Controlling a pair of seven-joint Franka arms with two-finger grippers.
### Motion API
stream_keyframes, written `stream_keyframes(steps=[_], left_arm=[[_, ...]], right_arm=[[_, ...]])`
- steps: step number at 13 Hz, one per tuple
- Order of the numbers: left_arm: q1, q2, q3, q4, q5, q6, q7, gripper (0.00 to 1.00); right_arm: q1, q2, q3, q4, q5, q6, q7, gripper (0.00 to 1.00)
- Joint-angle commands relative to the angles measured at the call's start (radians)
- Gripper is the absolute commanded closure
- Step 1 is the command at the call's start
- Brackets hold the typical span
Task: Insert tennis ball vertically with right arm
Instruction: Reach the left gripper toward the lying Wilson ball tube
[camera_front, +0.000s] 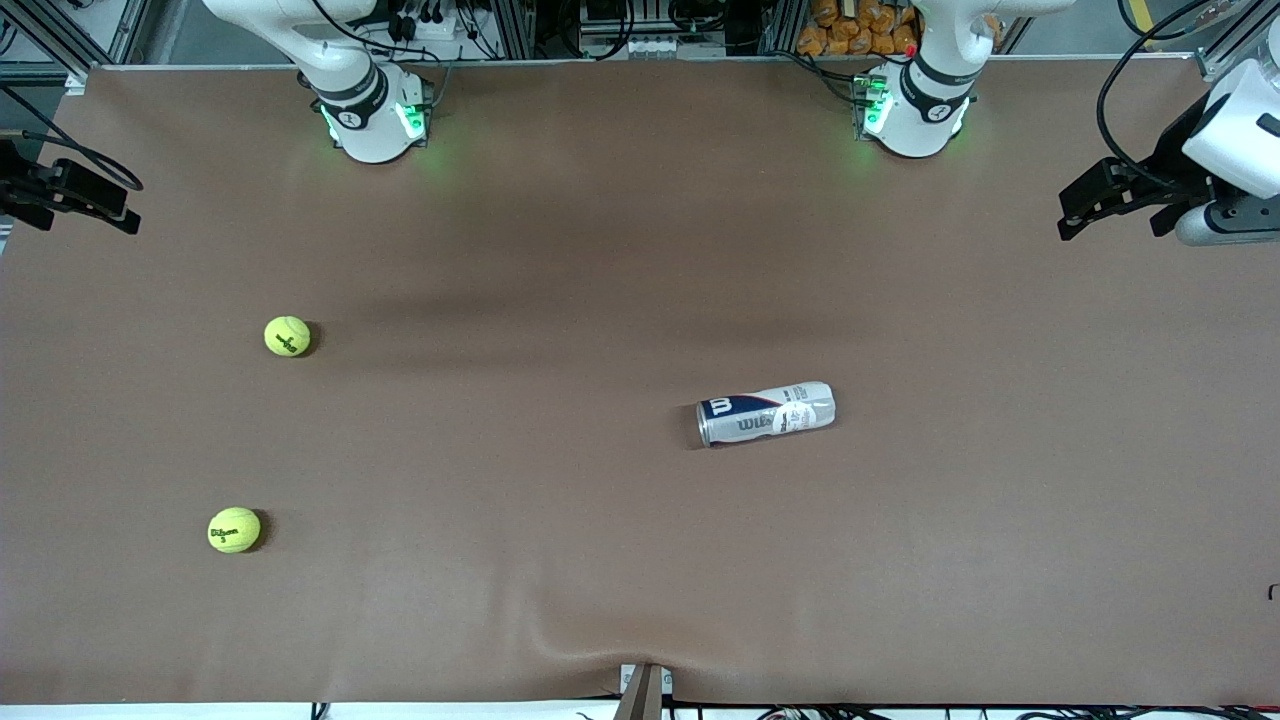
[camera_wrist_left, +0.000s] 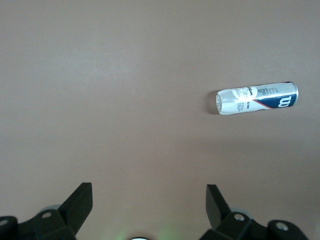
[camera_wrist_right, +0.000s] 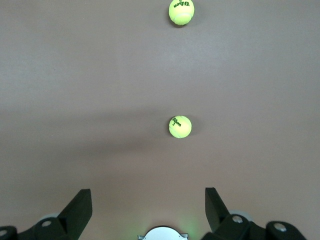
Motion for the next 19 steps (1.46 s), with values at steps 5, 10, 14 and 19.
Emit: stream_keyframes(steps=[5, 10, 14, 19], left_arm=[[-0.004, 0.012, -0.004, 0.032, 0.022, -0.029, 0.0, 0.0], [-0.003, 0.012, -0.005, 0.029, 0.017, -0.038, 0.006, 0.0], [-0.007, 0.018, -0.005, 0.029, 0.017, -0.041, 0.024, 0.0], [-0.039, 0.044, -0.008, 0.029, 0.008, -0.041, 0.023, 0.0]], right_arm=[[0.003, -0.008, 0.001, 0.011, -0.011, 0.0, -0.007, 0.0], [0.009, -0.011, 0.004, 0.034, -0.011, -0.007, 0.004, 0.0], [0.01, -0.011, 0.005, 0.034, -0.012, -0.007, 0.003, 0.0], [0.016, -0.011, 0.008, 0.037, 0.005, -0.001, 0.006, 0.0]])
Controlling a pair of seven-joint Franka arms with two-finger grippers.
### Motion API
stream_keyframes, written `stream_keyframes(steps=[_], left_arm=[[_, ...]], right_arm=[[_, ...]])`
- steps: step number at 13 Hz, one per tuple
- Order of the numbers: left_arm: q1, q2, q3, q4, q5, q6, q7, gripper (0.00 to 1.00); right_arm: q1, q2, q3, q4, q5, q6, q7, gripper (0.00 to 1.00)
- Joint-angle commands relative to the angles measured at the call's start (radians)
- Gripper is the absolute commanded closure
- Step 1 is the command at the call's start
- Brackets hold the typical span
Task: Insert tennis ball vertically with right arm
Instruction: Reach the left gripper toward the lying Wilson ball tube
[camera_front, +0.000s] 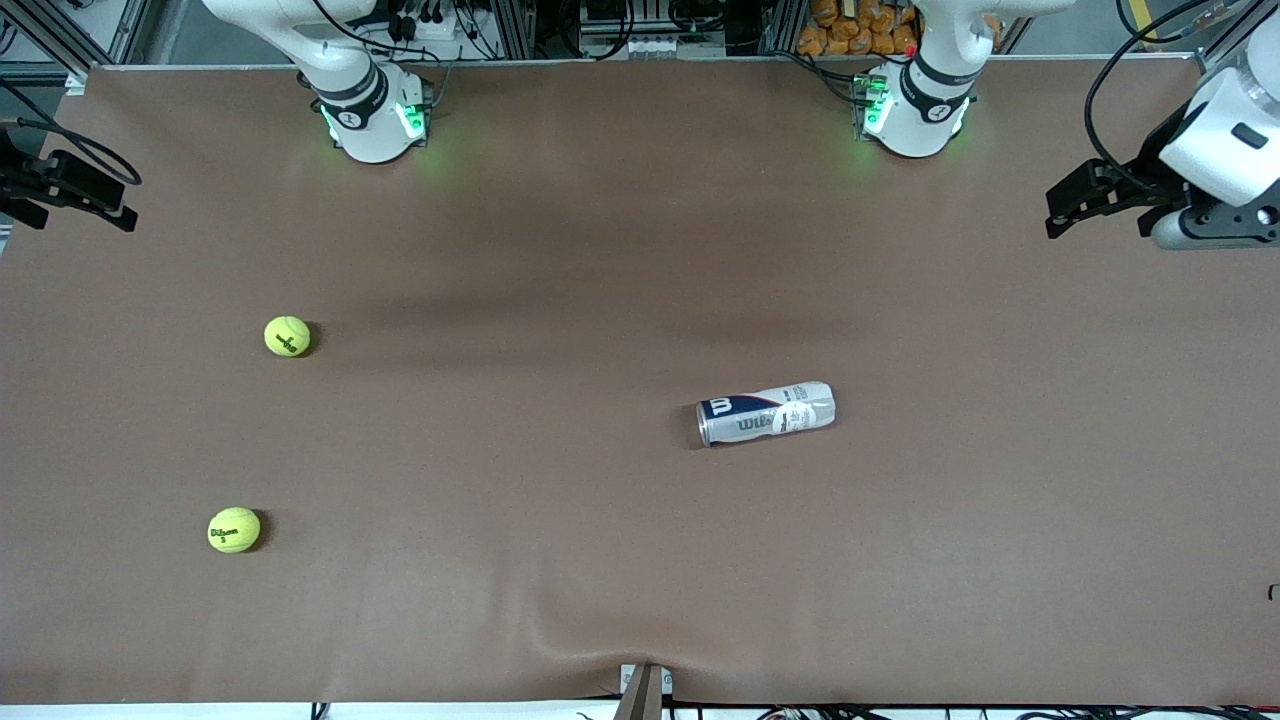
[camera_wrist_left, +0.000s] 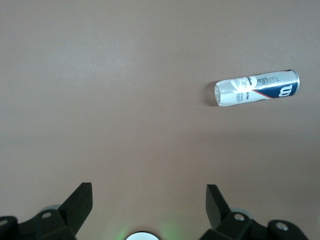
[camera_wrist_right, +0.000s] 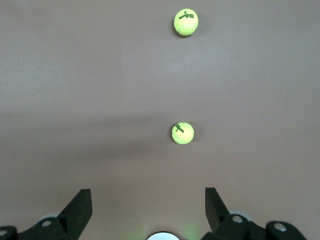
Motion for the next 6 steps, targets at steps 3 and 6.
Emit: stream_keyframes(steps=[3, 6], left_arm=[[-0.073, 0.074, -0.007, 0.031, 0.019, -0.02, -0.009, 0.0], [-0.141, 0.132, -0.005, 0.032, 0.019, -0.017, -0.017, 0.0]], right_arm=[[0.007, 0.001, -0.001, 0.009, 0.006, -0.003, 0.007, 0.0], [0.005, 0.012, -0.002, 0.011, 0.005, -0.002, 0.007, 0.0]])
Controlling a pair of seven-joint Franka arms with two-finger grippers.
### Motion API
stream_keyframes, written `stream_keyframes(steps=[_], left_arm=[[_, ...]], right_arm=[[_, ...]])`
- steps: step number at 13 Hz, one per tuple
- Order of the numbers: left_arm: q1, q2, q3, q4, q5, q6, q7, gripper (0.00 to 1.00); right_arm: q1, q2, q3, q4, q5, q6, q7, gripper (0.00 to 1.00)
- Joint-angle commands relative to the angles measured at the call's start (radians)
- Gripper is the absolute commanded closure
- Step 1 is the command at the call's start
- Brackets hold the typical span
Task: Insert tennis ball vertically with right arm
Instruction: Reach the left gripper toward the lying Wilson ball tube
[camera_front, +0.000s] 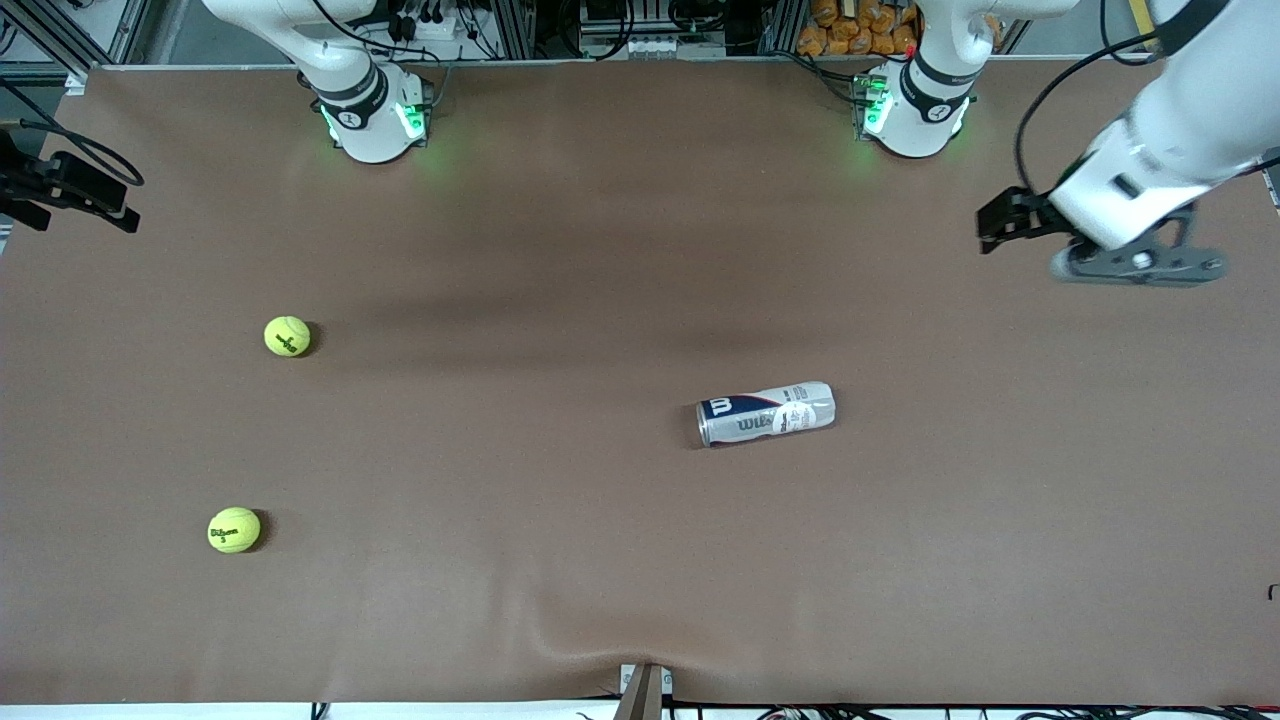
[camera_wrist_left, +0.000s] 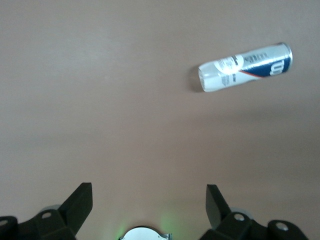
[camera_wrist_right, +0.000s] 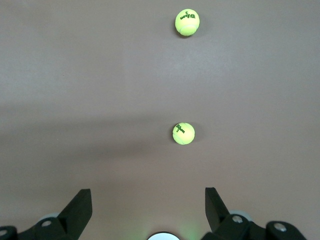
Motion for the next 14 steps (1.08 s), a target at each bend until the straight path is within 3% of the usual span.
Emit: stream_keyframes(steps=[1, 6, 11, 14], left_arm=[[-0.052, 0.069, 0.001, 0.032, 0.017, -0.014, -0.009, 0.0], [-0.185, 0.23, 0.001, 0.105, 0.031, -0.009, -0.006, 0.0], [-0.259, 0.326, 0.001, 0.127, 0.051, -0.009, 0.051, 0.0], [-0.345, 0.402, 0.001, 0.168, 0.189, -0.009, 0.095, 0.0]], right_arm=[[0.006, 0.004, -0.003, 0.008, -0.001, -0.004, 0.006, 0.0], [0.01, 0.019, -0.003, -0.002, -0.008, -0.009, 0.094, 0.0], [-0.003, 0.027, -0.005, -0.001, -0.008, -0.021, 0.095, 0.0], [-0.004, 0.033, -0.006, 0.007, -0.012, -0.011, 0.079, 0.0]])
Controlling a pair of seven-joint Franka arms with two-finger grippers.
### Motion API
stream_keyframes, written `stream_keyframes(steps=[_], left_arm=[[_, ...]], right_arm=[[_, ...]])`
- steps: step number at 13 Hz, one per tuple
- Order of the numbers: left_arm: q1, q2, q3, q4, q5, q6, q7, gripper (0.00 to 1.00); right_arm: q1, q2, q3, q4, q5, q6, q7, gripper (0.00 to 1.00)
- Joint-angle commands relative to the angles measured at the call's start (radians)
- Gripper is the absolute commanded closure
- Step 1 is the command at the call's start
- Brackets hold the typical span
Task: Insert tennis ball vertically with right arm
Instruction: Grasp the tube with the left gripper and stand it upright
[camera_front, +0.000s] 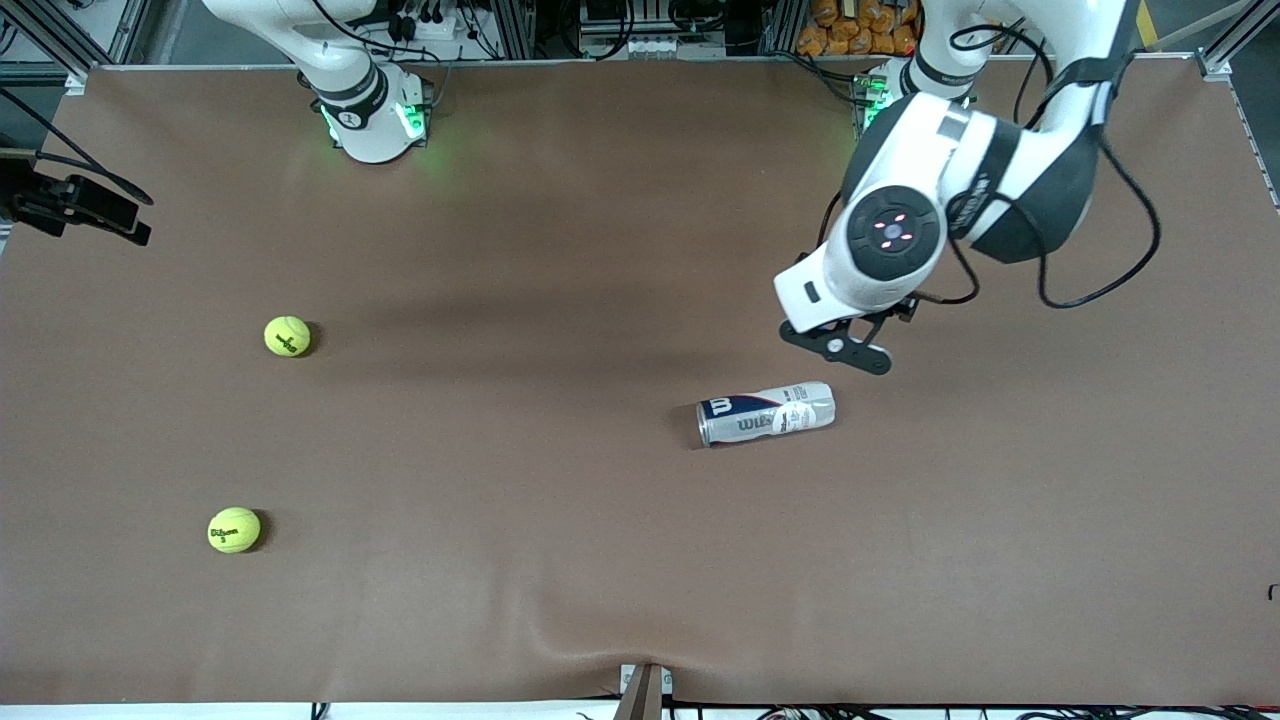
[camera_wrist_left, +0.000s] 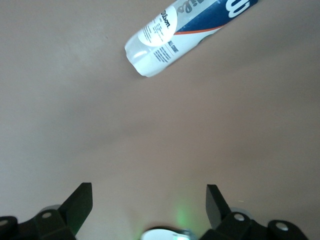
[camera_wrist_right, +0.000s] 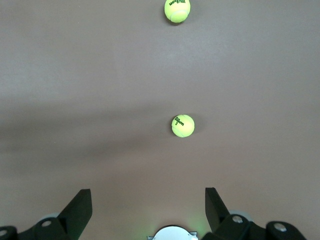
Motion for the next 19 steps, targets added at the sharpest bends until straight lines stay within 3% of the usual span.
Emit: stream_keyframes(steps=[1, 9, 12, 15, 19], left_arm=[[-0.08, 0.082, 0.004, 0.06, 0.112, -0.017, 0.012, 0.0], [-0.092, 0.221, 0.006, 0.066, 0.125, 0.087, 0.162, 0.0], [-0.094, 0.261, 0.004, 0.066, 0.183, 0.133, 0.243, 0.0], [-0.086, 0.295, 0.004, 0.064, 0.225, 0.199, 0.384, 0.0], [-0.088, 0.31, 0.006, 0.061, 0.228, 0.226, 0.42, 0.0]], right_arm=[[-0.003, 0.005, -0.001, 0.012, -0.009, 0.001, 0.002, 0.0], [0.011, 0.006, -0.001, 0.012, -0.008, 0.012, 0.002, 0.0], [0.006, 0.019, -0.001, 0.009, -0.007, 0.015, 0.003, 0.0], [0.005, 0.025, -0.001, 0.003, -0.009, 0.015, 0.003, 0.0], [0.0, 0.069, -0.001, 0.003, -0.011, 0.055, 0.005, 0.0]])
